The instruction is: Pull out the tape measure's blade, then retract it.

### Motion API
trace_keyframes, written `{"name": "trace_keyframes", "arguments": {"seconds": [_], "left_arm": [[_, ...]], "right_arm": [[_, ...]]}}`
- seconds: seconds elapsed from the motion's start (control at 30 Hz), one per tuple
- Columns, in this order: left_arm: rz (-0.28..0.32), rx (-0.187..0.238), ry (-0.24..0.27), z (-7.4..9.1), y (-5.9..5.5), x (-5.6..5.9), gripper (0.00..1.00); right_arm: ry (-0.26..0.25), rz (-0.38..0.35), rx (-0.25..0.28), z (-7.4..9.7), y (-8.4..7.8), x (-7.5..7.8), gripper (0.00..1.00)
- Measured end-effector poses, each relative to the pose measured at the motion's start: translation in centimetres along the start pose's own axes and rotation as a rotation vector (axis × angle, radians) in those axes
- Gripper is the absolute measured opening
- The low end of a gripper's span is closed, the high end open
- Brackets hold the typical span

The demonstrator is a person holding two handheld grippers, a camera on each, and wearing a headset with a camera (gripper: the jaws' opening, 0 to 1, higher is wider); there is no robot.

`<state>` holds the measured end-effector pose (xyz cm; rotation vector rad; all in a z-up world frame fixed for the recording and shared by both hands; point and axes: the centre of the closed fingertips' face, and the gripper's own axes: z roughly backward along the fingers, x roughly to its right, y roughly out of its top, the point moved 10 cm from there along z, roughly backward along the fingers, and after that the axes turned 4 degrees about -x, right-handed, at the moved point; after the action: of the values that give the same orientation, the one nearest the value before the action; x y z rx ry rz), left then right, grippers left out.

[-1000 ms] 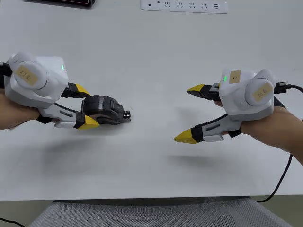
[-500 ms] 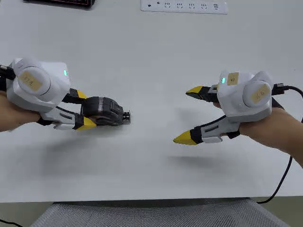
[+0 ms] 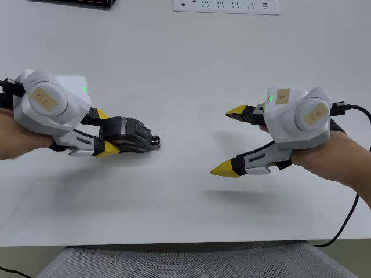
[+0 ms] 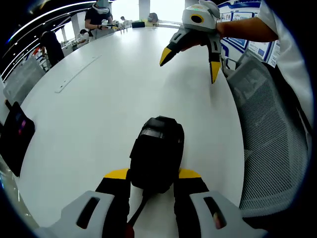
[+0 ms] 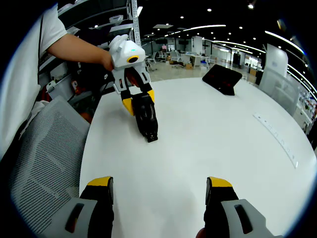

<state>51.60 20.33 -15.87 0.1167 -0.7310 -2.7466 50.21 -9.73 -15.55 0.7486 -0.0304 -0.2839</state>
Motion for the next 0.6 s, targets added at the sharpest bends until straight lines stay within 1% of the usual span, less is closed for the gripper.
{"name": "trace_keyframes", "arguments": {"seconds": [0.2, 0.23, 0.3, 0.37, 0.4, 0.47, 0.6], "left_arm": [[-0.022, -0.014, -0.006, -0.1, 0.2, -0.1, 0.29], [-0.040, -0.021, -0.008, -0.1, 0.2, -0.1, 0.29], [-0.030, -0.028, -0.019, -0.2, 0.3, -0.2, 0.29], [-0.035, -0.035, -0.023, -0.2, 0.4, -0.2, 0.28], [-0.037, -0.039, -0.021, -0.2, 0.4, -0.2, 0.28], [-0.065, -0.051, -0.006, -0.2, 0.4, 0.0, 0.28], [-0.077, -0.057, 0.002, -0.3, 0.4, 0.0, 0.27]], "right_arm": [[0.006, -0.002, 0.001, -0.3, -0.1, -0.1, 0.74], [0.007, -0.002, 0.002, -0.3, -0.1, -0.1, 0.74], [0.008, 0.002, 0.002, -0.4, 0.0, -0.1, 0.74], [0.007, 0.005, 0.005, -0.6, 0.0, -0.1, 0.74], [0.006, 0.006, 0.007, -0.6, 0.1, -0.1, 0.74], [0.008, 0.008, 0.013, -0.8, 0.2, -0.1, 0.73], [0.014, 0.003, 0.028, -1.1, 0.5, -0.2, 0.70]]}}
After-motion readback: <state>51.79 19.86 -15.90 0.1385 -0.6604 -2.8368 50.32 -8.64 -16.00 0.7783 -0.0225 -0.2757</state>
